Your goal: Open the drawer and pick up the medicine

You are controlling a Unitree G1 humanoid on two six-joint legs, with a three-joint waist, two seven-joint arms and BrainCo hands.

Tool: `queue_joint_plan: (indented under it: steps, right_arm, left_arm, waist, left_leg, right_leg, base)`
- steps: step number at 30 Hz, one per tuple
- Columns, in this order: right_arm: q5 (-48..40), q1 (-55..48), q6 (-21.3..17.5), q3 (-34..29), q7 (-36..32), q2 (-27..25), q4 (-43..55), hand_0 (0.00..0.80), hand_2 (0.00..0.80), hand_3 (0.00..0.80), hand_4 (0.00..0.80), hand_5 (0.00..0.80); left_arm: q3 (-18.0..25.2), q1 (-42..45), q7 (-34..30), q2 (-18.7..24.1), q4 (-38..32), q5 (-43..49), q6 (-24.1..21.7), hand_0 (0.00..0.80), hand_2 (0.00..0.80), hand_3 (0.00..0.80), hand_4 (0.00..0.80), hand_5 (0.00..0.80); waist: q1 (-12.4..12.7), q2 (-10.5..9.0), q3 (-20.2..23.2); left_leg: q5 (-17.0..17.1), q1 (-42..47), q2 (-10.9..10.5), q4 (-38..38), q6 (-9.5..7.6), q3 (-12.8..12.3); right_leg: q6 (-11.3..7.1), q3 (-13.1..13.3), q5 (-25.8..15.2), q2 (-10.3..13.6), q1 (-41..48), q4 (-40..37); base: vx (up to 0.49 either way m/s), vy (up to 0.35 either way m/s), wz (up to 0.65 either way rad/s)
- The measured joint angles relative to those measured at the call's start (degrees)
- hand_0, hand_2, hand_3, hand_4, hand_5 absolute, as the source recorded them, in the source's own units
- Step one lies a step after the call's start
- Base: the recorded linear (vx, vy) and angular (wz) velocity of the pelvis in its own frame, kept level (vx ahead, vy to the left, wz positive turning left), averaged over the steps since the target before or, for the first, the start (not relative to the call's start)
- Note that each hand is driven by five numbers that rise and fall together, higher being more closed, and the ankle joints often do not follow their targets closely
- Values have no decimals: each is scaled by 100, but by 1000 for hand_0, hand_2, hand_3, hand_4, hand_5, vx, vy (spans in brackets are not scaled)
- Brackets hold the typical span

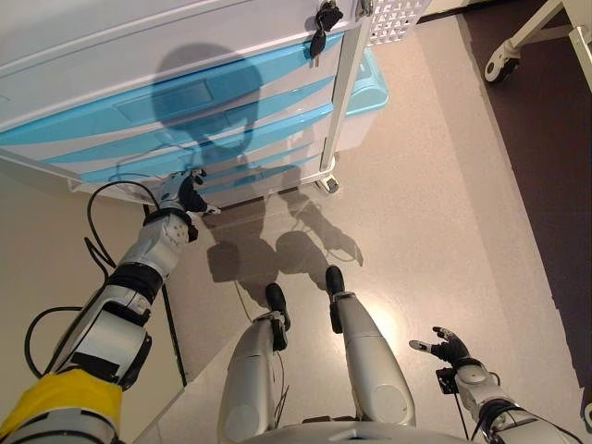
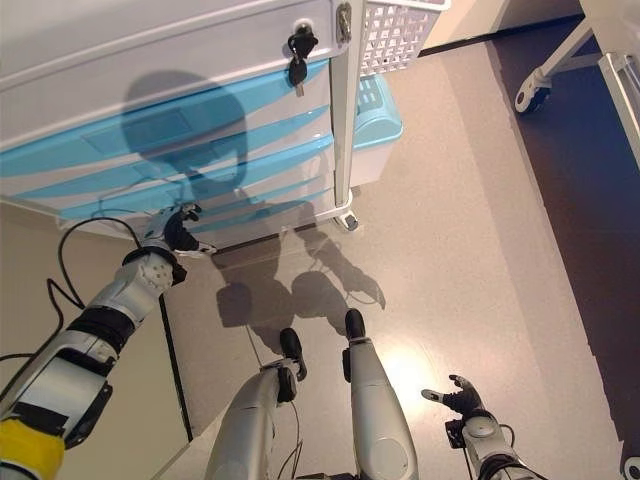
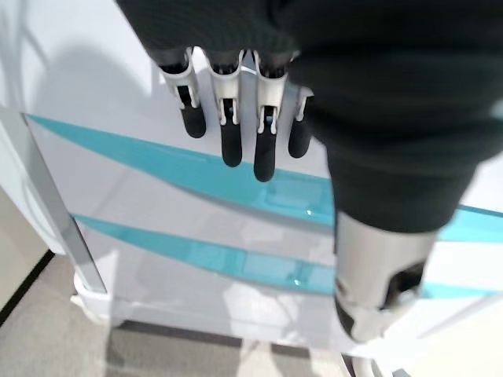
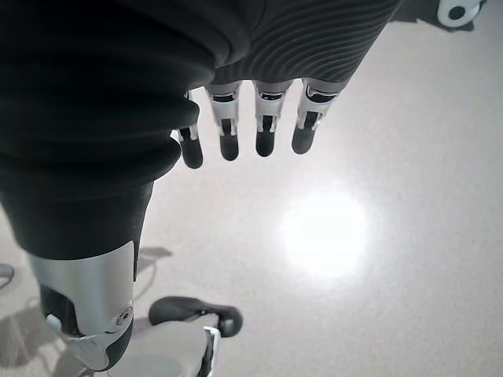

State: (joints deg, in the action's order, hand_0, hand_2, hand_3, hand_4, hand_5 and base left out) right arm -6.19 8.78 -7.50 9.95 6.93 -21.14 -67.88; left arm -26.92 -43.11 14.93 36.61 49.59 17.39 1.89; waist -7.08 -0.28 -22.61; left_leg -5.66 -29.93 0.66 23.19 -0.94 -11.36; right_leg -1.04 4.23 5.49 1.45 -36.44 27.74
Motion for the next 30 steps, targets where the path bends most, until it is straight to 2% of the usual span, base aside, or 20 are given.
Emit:
queue_joint_plan:
  steps: [12, 14, 19, 22, 24, 28, 30]
  right_arm:
    - [-2, 7, -1, 5, 99, 46, 9, 0, 0, 0, 0, 0]
    - [-3, 14, 0, -13, 107, 73, 25, 0, 0, 0, 0, 0]
    - [-2, 14, 7, -81, 97, 109, 30, 0, 0, 0, 0, 0]
    - [4, -3, 23, -138, 94, 88, 7, 0, 0, 0, 0, 0]
    - [5, -12, 39, -269, 98, 17, -7, 0, 0, 0, 0, 0]
    - [10, -6, 43, -268, 96, -34, 26, 0, 0, 0, 0, 0]
    - [66, -4, 44, -269, 94, -39, 14, 0, 0, 0, 0, 0]
  left_arm:
    - [127, 98, 77, 28, 102, -34, -4, 0, 0, 0, 0, 0]
    - [734, 663, -14, -121, -399, -411, -55, 0, 0, 0, 0, 0]
    - [1227, 2042, -430, -535, -991, -1555, -327, 0, 0, 0, 0, 0]
    - [1221, 2641, -735, -662, -948, -1724, -373, 0, 0, 0, 0, 0]
    - [1237, 3017, -890, -833, -888, -1894, -389, 0, 0, 0, 0, 0]
    - [1244, 3433, -1058, -1096, -572, -2134, -397, 0, 0, 0, 0, 0]
    - [1255, 3596, -1114, -1283, -170, -2248, -445, 0, 0, 0, 0, 0]
  waist:
    - [15, -159, 93]
    - [19, -153, 97]
    - [129, -134, 116]
    - [272, -79, 140]
    - [359, 48, 213]
    - [342, 238, 328]
    - [377, 292, 359]
  left_leg:
    - [-49, -8, 17, 3, -1, -24]
    - [-49, 31, 13, -33, -1, -16]
    - [-47, 196, -24, -89, -1, 47]
    - [-46, 312, -32, -172, -6, 68]
    - [-30, 310, -54, -186, -31, 71]
    - [-13, 320, -95, -193, -55, 162]
    - [11, 384, -111, -241, -59, 239]
  right_leg:
    - [30, 10, -21, -8, 1, -39]
    - [31, 4, -24, 25, 39, -34]
    - [34, -13, -25, 52, 181, -61]
    - [23, -27, -7, 77, 289, -107]
    - [-16, -26, 5, 84, 295, -123]
    - [-24, -113, 10, 146, 351, -132]
    - [-9, -190, 14, 172, 449, -158]
  base:
    - [1, -1, -1]
    - [0, 0, 0]
    - [5, -1, -2]
    - [8, 1, 2]
    - [2, -15, 4]
    - [7, -24, 14]
    - [10, -27, 18]
